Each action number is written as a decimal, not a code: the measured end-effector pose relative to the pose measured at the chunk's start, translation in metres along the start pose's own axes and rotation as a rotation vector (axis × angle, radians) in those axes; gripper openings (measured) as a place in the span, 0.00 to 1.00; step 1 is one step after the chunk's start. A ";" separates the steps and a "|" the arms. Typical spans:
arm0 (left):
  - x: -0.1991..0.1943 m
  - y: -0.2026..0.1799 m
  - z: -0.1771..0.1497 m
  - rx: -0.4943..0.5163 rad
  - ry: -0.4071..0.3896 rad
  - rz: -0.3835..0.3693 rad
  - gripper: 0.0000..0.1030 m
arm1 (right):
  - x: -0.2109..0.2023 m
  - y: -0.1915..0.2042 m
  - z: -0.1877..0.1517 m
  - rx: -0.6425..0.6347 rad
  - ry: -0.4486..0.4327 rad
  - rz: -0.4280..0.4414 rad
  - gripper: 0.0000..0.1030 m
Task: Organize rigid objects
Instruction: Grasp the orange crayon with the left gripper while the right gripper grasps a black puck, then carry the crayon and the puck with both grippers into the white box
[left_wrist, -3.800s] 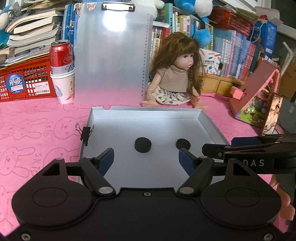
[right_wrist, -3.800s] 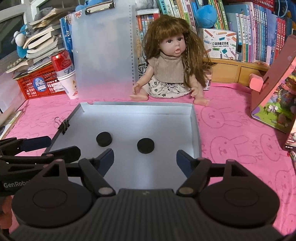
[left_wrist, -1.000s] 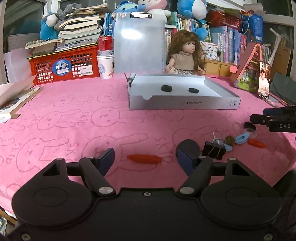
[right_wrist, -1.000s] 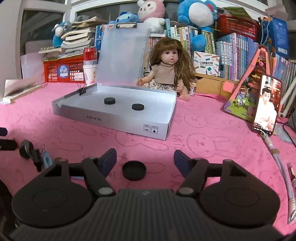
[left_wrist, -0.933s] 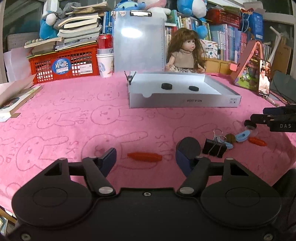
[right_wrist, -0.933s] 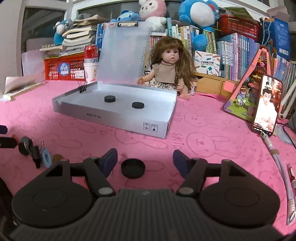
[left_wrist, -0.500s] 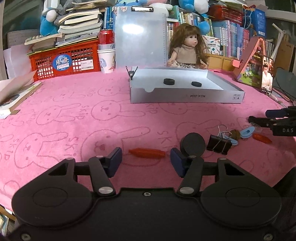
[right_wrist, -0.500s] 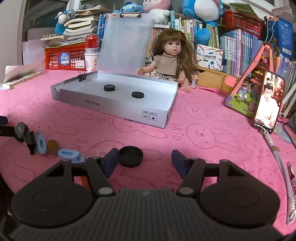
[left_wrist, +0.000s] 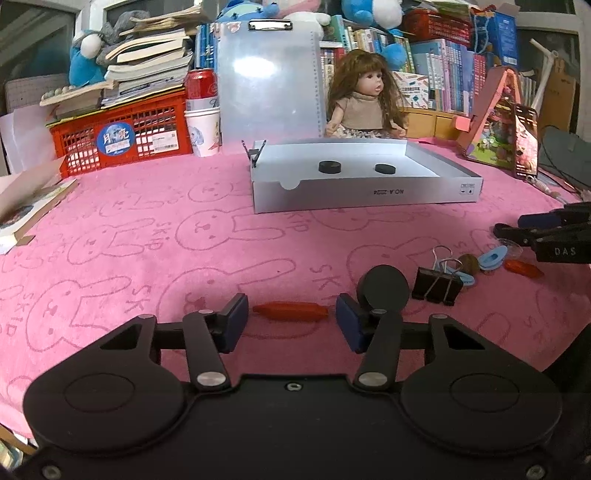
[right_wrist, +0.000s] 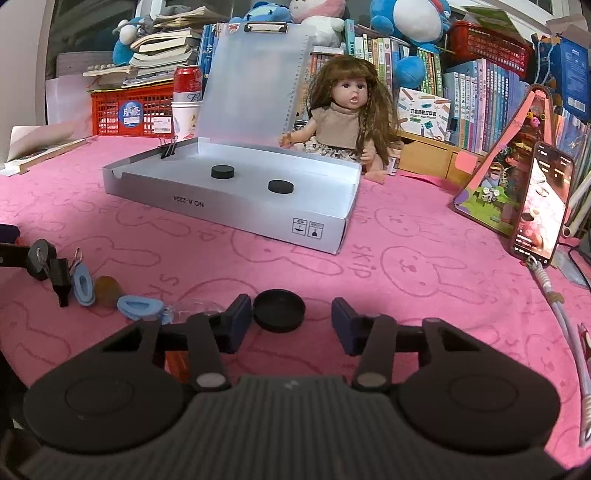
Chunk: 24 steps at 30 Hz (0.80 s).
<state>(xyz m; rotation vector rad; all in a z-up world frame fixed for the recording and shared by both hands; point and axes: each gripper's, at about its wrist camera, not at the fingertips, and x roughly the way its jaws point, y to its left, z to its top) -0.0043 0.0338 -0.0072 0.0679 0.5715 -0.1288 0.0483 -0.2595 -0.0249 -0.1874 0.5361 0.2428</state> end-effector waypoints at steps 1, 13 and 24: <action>0.000 0.000 0.000 0.004 -0.002 -0.005 0.46 | 0.000 0.000 0.000 0.001 -0.001 0.004 0.50; -0.003 0.000 0.005 -0.010 -0.019 0.001 0.41 | 0.000 0.004 0.002 0.018 0.003 -0.013 0.35; 0.007 0.004 0.030 -0.047 -0.001 -0.001 0.41 | 0.000 0.000 0.015 0.068 0.022 -0.043 0.35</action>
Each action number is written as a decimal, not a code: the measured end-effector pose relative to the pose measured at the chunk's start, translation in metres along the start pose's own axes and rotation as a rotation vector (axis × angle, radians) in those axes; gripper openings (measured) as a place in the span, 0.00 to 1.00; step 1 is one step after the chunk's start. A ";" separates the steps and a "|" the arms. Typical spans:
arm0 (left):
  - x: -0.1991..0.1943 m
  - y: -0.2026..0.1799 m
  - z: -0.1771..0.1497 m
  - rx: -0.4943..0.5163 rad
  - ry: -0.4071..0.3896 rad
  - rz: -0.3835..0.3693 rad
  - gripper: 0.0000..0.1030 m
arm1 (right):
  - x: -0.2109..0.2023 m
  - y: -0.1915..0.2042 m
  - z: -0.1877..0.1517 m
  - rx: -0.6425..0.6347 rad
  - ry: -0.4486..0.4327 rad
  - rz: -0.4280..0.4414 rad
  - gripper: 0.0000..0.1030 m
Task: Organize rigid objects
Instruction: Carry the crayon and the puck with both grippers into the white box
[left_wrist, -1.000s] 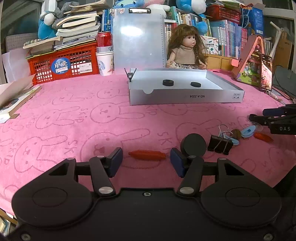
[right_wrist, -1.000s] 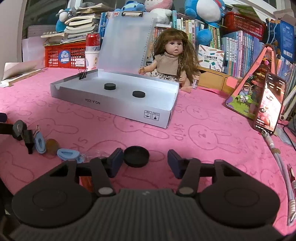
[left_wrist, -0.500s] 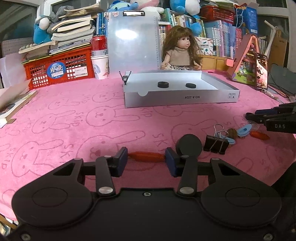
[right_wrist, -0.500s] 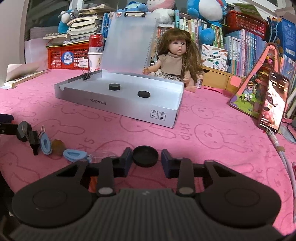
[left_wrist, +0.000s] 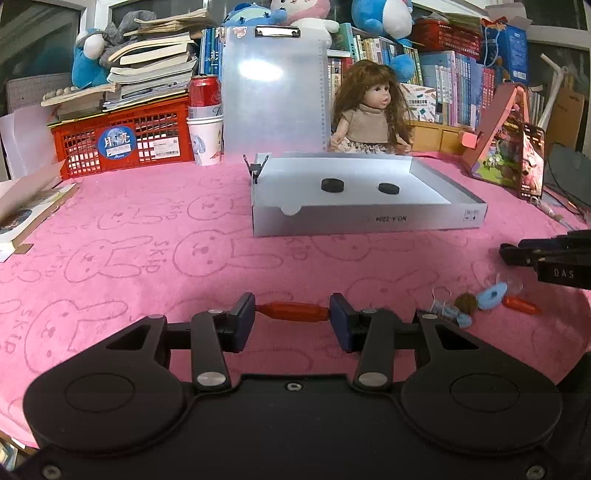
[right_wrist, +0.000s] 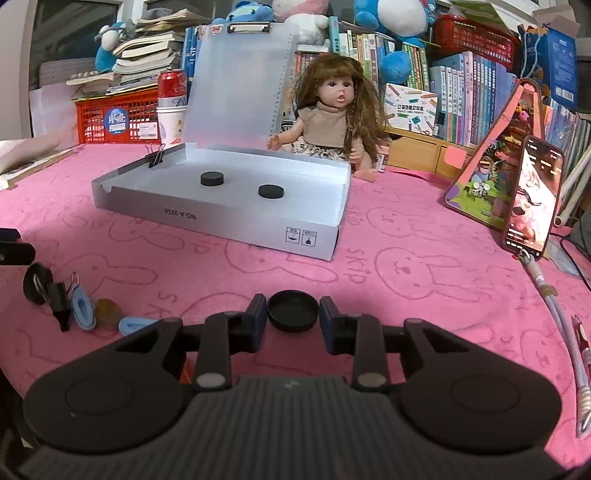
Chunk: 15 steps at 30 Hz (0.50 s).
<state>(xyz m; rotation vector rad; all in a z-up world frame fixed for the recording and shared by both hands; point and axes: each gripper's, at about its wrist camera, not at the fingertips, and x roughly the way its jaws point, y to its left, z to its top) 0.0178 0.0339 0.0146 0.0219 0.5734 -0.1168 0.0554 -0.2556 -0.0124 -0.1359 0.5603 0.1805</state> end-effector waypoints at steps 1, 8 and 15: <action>0.002 0.000 0.003 -0.002 0.000 0.001 0.41 | 0.000 -0.001 0.002 0.013 0.002 -0.003 0.35; 0.013 0.003 0.024 -0.039 0.012 -0.013 0.41 | 0.001 -0.004 0.015 0.045 0.004 -0.014 0.35; 0.021 -0.002 0.042 -0.031 0.003 -0.027 0.41 | 0.004 -0.004 0.032 0.061 -0.010 -0.024 0.35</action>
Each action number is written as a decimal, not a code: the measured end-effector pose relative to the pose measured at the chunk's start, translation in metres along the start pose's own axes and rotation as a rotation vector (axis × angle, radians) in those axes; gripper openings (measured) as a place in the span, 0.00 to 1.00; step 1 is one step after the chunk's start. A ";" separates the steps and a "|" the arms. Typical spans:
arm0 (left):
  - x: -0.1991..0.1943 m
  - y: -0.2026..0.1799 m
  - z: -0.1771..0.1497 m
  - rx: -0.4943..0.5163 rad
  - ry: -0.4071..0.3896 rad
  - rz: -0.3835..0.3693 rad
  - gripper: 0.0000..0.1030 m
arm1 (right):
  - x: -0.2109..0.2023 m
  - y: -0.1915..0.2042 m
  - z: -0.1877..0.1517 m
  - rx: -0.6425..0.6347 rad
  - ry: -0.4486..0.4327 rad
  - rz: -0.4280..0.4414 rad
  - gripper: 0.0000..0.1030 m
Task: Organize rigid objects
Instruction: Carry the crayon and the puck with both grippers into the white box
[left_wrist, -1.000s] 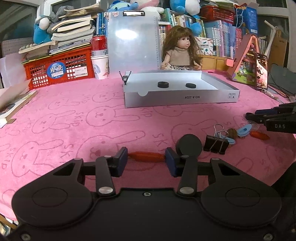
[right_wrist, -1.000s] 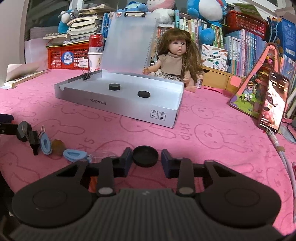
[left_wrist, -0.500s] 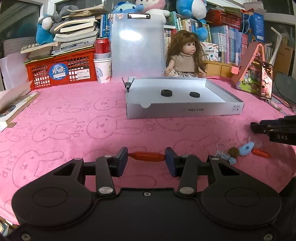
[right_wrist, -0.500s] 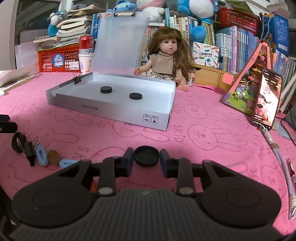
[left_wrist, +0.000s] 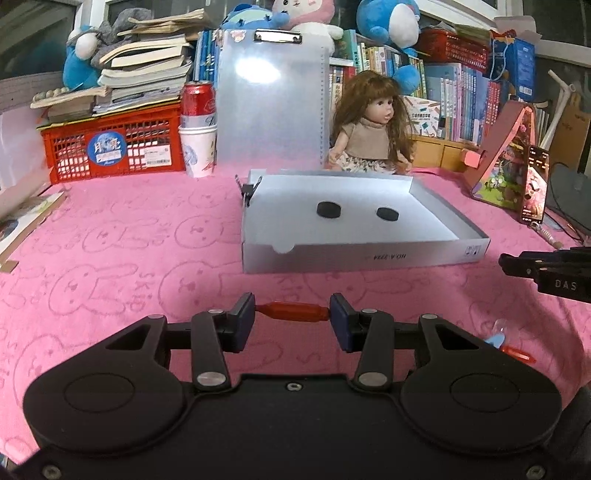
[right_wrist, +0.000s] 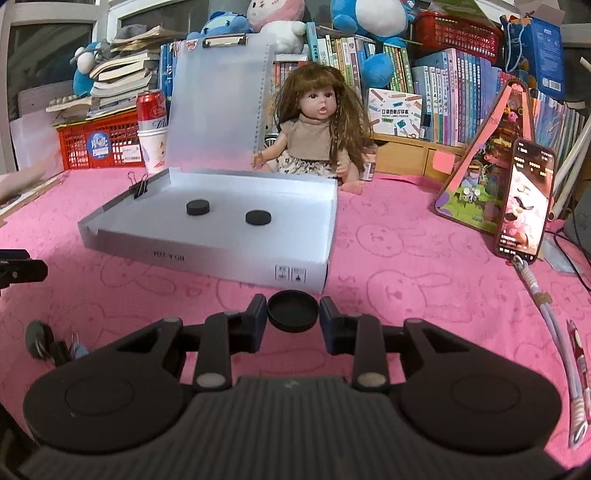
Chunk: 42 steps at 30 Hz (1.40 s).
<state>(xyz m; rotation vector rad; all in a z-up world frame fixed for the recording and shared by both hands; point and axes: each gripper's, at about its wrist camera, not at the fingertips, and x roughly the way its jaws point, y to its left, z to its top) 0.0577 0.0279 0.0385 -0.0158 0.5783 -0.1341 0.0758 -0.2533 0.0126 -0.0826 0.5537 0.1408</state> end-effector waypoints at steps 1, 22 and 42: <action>0.001 -0.001 0.003 0.000 -0.001 -0.005 0.41 | 0.001 0.000 0.003 0.000 -0.001 -0.003 0.35; 0.056 -0.025 0.082 -0.008 0.016 -0.114 0.41 | 0.054 0.004 0.063 0.101 0.080 0.062 0.35; 0.143 -0.040 0.106 -0.052 0.122 -0.082 0.41 | 0.121 0.003 0.096 0.242 0.217 0.120 0.35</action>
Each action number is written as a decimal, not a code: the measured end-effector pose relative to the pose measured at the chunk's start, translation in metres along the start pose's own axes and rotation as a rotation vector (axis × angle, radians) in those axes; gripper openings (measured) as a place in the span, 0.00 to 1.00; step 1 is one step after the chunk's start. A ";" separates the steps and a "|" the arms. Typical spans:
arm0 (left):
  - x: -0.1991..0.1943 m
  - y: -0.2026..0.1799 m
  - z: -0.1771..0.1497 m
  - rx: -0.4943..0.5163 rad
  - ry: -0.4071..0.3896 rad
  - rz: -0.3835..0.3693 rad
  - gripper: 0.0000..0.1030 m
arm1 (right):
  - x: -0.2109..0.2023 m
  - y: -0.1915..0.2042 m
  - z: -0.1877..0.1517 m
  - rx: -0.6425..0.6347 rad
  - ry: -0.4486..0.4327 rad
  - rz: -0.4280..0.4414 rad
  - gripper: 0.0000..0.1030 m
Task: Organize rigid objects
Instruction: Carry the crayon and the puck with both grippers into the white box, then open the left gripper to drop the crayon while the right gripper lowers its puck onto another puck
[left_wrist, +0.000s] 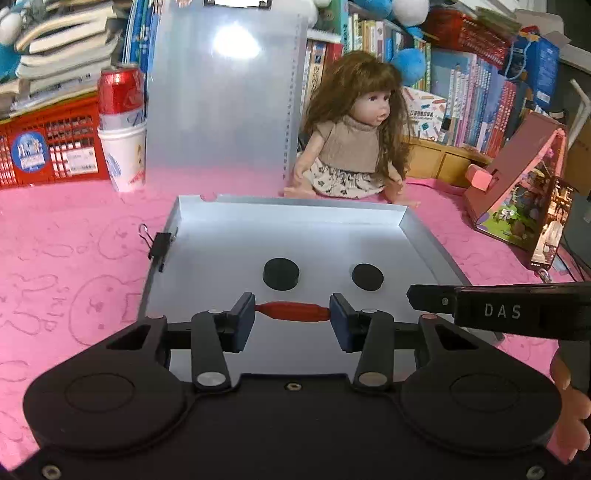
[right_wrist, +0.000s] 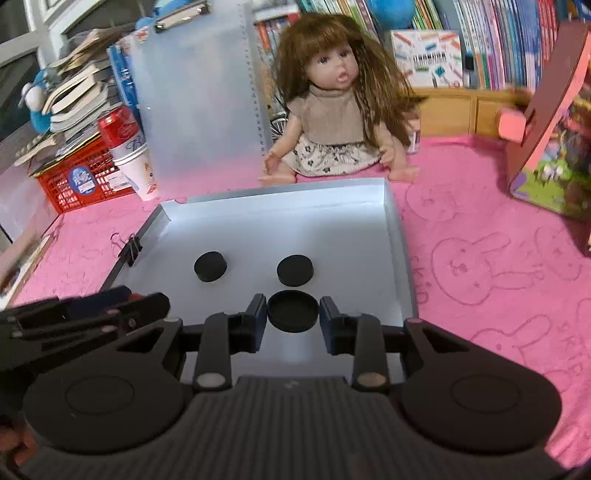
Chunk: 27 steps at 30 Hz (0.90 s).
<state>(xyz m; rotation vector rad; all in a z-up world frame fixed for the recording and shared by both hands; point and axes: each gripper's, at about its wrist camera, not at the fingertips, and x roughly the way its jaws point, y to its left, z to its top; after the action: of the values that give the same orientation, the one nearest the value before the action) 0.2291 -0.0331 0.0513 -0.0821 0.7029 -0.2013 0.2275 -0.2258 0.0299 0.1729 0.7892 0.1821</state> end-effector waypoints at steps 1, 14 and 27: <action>0.004 0.000 0.001 -0.004 0.010 -0.003 0.41 | 0.002 0.000 0.002 0.008 0.007 0.001 0.35; 0.045 0.003 0.006 -0.010 0.089 0.021 0.41 | 0.035 0.006 0.017 -0.010 0.094 -0.065 0.35; 0.060 0.003 0.007 -0.016 0.101 0.030 0.41 | 0.052 0.012 0.026 -0.007 0.145 -0.096 0.35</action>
<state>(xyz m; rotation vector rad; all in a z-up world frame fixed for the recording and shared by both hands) 0.2789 -0.0433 0.0180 -0.0773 0.8064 -0.1720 0.2809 -0.2049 0.0141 0.1154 0.9391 0.1075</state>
